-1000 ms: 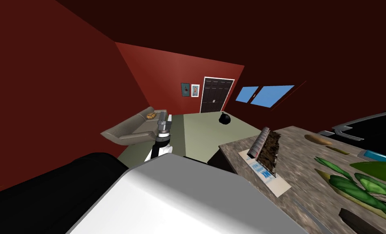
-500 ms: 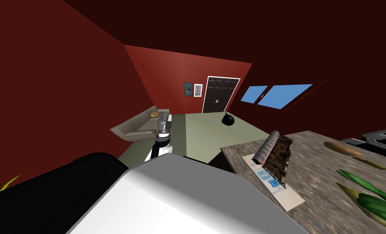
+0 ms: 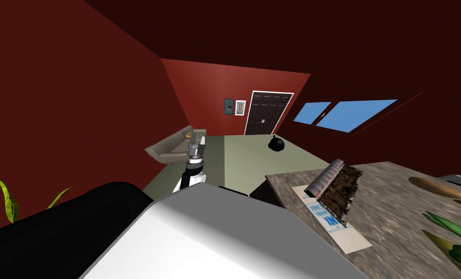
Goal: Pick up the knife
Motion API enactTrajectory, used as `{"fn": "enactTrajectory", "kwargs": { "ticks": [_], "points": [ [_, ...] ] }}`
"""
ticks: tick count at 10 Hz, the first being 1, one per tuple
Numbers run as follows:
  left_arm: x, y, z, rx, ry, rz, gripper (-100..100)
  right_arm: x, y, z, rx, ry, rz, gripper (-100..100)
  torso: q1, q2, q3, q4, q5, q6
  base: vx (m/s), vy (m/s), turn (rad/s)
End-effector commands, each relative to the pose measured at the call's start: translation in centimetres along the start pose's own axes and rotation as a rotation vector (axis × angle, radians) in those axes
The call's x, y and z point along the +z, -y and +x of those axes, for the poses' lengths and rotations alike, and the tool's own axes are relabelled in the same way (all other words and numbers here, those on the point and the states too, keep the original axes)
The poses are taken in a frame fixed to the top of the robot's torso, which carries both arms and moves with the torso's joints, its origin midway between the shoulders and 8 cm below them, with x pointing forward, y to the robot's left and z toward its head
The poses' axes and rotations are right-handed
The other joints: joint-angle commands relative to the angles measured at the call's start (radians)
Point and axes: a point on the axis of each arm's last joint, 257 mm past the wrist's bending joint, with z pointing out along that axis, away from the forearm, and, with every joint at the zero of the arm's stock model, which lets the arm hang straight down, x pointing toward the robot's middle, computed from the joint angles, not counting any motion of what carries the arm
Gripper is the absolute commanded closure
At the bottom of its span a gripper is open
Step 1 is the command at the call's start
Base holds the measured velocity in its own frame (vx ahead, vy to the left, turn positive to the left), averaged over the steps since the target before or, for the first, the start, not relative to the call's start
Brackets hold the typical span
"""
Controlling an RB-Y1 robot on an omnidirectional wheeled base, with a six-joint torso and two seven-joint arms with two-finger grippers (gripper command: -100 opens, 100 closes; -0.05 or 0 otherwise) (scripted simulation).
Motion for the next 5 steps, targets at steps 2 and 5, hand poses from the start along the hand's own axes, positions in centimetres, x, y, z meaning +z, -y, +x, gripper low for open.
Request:
{"fn": "enactTrajectory", "kwargs": {
  "ticks": [2,5],
  "points": [
    [0.0,0.0,0.0,0.0,0.0,0.0,0,0.15,-0.5,0.11,-0.001,-0.001,-0.014,100,0.002,0.0,0.001,0.001,0.003,-0.001,0.0,-0.001,0.005],
    [0.0,0.0,0.0,0.0,0.0,0.0,0,-0.57,0.41,-0.37,-0.022,0.0,-0.001,100,0.002,0.0,0.0,0.0,0.003,0.0,0.015,-0.001,-0.073]
  ]
}}
